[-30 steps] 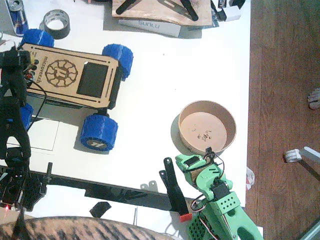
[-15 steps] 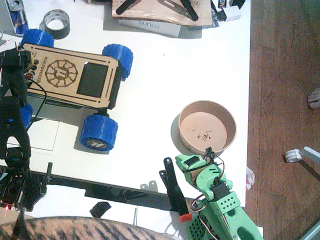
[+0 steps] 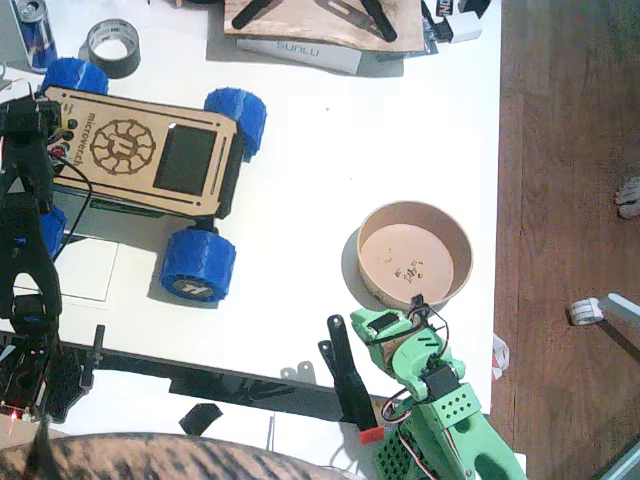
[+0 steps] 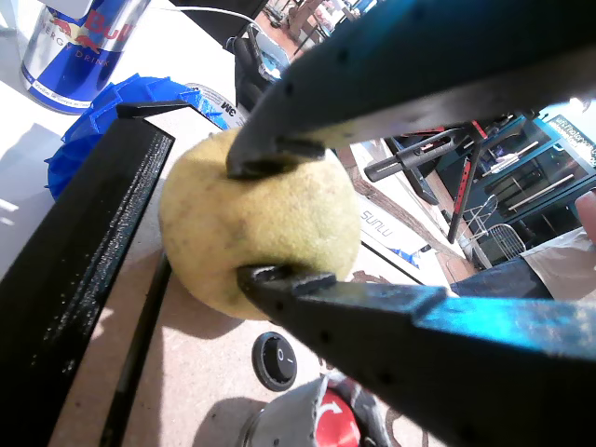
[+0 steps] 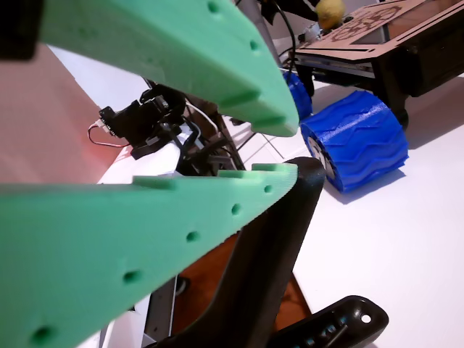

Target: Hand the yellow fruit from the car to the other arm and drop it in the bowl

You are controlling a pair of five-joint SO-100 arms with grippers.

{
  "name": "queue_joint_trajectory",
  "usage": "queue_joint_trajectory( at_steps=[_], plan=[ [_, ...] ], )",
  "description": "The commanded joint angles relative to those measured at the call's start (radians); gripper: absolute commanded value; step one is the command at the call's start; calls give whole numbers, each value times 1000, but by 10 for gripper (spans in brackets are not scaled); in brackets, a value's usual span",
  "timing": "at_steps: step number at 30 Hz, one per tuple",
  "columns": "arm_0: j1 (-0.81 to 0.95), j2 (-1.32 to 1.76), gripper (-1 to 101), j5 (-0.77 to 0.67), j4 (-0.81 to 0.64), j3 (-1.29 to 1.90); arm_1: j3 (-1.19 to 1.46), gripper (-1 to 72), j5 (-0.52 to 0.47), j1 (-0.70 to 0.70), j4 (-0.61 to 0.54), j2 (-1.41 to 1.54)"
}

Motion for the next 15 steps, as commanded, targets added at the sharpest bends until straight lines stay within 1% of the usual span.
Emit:
queue_joint_trajectory(
  at_steps=[1, 2, 3, 8, 9, 15],
  plan=[
    [6, 18, 0, 6, -17, -44, -5, 0, -14, -11, 6, 6],
    [6, 18, 25, 6, -17, -44, -5, 0, -14, -11, 6, 6],
    [5, 18, 93, 6, -17, -44, -5, 0, -14, -11, 6, 6],
    [5, 14, 333, 6, -17, -44, -5, 0, -14, -11, 6, 6],
    [5, 14, 359, 6, -17, -44, -5, 0, -14, -11, 6, 6],
    [5, 11, 436, 6, -17, -44, -5, 0, -14, -11, 6, 6]
  ],
)
